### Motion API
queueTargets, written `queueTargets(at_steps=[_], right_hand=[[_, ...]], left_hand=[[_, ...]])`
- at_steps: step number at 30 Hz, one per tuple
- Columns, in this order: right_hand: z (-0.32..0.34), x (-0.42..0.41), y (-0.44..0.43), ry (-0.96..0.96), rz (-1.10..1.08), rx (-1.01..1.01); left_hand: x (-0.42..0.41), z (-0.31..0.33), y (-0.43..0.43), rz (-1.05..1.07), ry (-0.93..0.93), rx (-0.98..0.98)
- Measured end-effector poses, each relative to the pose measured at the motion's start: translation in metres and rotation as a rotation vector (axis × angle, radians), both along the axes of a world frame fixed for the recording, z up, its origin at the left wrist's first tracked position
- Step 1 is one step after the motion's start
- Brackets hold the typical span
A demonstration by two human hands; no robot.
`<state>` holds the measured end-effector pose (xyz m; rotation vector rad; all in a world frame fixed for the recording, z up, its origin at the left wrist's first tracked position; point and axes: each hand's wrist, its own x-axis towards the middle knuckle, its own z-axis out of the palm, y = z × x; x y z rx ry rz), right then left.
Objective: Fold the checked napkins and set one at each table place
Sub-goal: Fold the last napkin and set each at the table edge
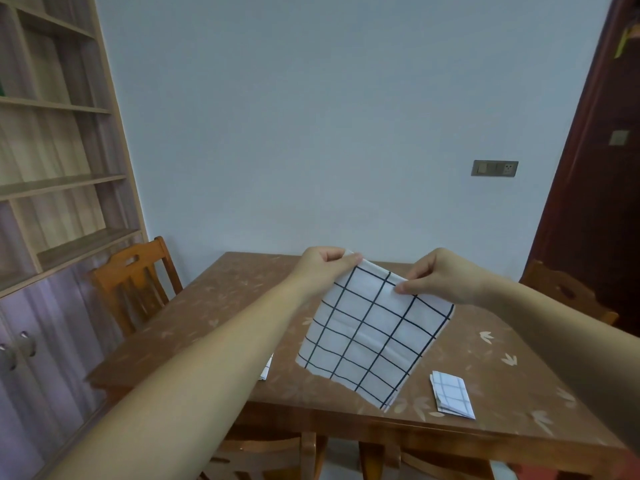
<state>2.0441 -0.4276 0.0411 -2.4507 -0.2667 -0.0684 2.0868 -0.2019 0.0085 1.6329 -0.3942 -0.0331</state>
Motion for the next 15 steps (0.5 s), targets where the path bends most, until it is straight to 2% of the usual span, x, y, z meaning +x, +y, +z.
queueTargets(at_steps=[6,11,15], right_hand=[[-0.0017,0.0000,-0.0005,0.035,0.055,-0.001],[-0.0029,-0.0029,-0.0059,-0.042,0.059,0.337],[-0.0022,-0.0014,0.0006,-0.092,0.063,0.397]], left_hand=[[0.0003,0.0015,0.0018,0.009,-0.002,-0.027],[0.0072,-0.0015,0.0055,0.083,0.011,-0.095],[0.0071,-0.0010,0.0003,0.083,0.036,-0.146]])
